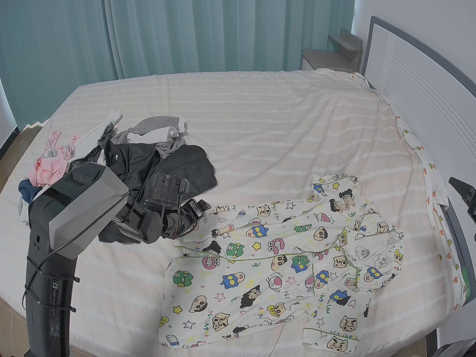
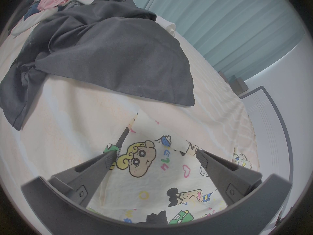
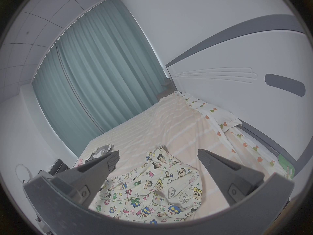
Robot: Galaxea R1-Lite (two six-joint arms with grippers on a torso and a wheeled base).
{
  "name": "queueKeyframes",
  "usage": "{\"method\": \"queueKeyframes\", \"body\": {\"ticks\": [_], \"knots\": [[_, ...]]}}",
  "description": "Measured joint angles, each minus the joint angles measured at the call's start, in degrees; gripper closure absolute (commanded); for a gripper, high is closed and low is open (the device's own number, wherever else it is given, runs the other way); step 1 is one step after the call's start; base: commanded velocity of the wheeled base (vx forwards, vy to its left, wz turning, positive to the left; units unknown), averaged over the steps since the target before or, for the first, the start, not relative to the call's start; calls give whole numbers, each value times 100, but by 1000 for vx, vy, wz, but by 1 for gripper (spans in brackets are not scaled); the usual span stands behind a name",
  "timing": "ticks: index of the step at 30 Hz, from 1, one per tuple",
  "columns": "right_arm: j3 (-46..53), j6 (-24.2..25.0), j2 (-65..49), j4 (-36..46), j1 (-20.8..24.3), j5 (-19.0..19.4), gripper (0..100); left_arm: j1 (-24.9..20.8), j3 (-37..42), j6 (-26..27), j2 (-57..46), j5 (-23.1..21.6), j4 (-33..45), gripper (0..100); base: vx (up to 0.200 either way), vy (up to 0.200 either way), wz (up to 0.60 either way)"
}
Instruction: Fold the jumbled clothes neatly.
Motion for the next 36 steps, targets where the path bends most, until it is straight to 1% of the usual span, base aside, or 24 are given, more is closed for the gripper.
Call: {"method": "queueKeyframes", "body": {"ticks": [5, 13, 15, 16, 19, 25, 36], "knots": [[72, -2, -135, -4, -22, 68, 0, 39, -49, 22, 17, 2, 22, 0, 0, 0, 0], [124, -29, -149, 5, -23, 84, 0, 166, -57, 85, -472, -56, 240, 0, 0, 0, 0], [134, -38, -146, 2, -20, 82, 0, 193, -57, 189, -544, -61, 251, 0, 0, 0, 0], [138, -40, -144, 5, -12, 84, 0, 204, -57, 373, -577, -61, 246, 0, 0, 0, 0], [151, -45, -146, 7, -9, 85, 0, 223, -55, 627, -575, -50, 235, 0, 0, 0, 0], [160, -45, -146, -9, -9, 88, 0, 210, -44, 961, -341, -12, 111, 0, 0, 0, 0], [217, -54, -160, -20, 0, 167, 0, 118, -50, 1130, 41, 189, -357, 0, 0, 0, 0]]}}
